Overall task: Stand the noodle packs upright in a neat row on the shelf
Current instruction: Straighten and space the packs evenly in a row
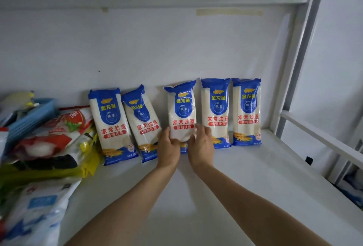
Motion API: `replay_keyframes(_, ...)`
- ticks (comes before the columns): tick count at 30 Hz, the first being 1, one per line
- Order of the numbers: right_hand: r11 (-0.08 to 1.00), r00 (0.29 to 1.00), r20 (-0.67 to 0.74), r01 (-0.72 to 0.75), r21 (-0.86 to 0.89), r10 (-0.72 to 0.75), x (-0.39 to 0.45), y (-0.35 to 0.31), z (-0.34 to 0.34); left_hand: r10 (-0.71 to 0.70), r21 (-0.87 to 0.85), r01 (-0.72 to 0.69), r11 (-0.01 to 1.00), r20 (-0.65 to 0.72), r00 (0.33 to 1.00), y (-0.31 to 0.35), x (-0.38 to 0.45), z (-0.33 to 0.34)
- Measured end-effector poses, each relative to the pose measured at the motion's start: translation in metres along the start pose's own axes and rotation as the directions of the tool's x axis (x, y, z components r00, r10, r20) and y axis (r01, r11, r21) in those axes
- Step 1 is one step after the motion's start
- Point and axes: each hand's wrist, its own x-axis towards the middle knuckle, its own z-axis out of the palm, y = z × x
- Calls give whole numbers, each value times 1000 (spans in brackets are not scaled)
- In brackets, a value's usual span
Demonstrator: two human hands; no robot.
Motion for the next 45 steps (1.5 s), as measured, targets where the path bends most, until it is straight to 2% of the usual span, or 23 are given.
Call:
replay_keyframes(1, 998, 995, -72, 63, 11, -63, -1, -2, 0, 47, -1, -47, 999, -59, 997, -2, -1, -3)
replay_keyframes(3, 986, 984, -86, 159, 58, -153, -1, -10, 1, 137, 34, -133, 991, -240, 961, -6, -3, -13)
replay_keyframes(5, 973, 978, 20, 202, 113, -206, 2, -24, 6, 172, 91, -149, 985, -383, 908, -15, -2, -22)
replay_keyframes(7, 973, 961, 163, 212, 92, -225, 5, -39, 14, 107, 74, -83, 994, -429, 897, -21, -2, -29)
replay_keyframes(9, 988, 940, 303, 146, 50, -154, 11, -48, 23, -5, 39, 23, 999, -397, 918, -25, -2, -29)
replay_keyframes(11, 1000, 921, 390, -19, 15, 12, 19, -52, 28, -80, 33, 94, 995, -308, 948, -28, -3, -26)
replay_keyframes(14, 978, 879, 433, -208, -29, 200, 30, -53, 30, -90, 67, 106, 992, -205, 975, -23, -2, -19)
replay_keyframes(17, 955, 865, 419, -298, -9, 274, 34, -54, 29, -107, 76, 116, 990, -120, 987, -11, 3, -12)
replay_keyframes(20, 948, 887, 369, -315, 48, 276, 33, -49, 25, -206, -61, 203, 977, -41, 978, -2, 4, -8)
replay_keyframes(22, 950, 905, 340, -300, 86, 255, 30, -44, 24, -213, -166, 206, 964, -29, 977, -3, 1, -6)
replay_keyframes(25, 950, 937, 263, -275, 147, 231, 23, -40, 26, -194, -212, 181, 960, -39, 980, -7, 0, -7)
replay_keyframes(27, 945, 947, 223, -273, 182, 231, 20, -39, 26, -134, -105, 133, 986, -3, 991, -10, 5, -7)
replay_keyframes(31, 940, 948, 210, -279, 195, 238, 19, -40, 24, -99, -51, 99, 994, -2, 995, 1, 9, -12)
replay_keyframes(36, 932, 938, 206, -316, 177, 279, 16, -44, 23, -105, -83, 104, 991, -5, 994, -2, 9, -12)
replay_keyframes(41, 893, 918, 215, -380, 243, 332, 17, -41, 18, -123, -106, 123, 987, 13, 992, -1, 9, -10)
replay_keyframes(45, 927, 922, 254, -340, 160, 294, 11, -40, 18, -152, -81, 156, 985, 52, 987, -1, 9, -14)
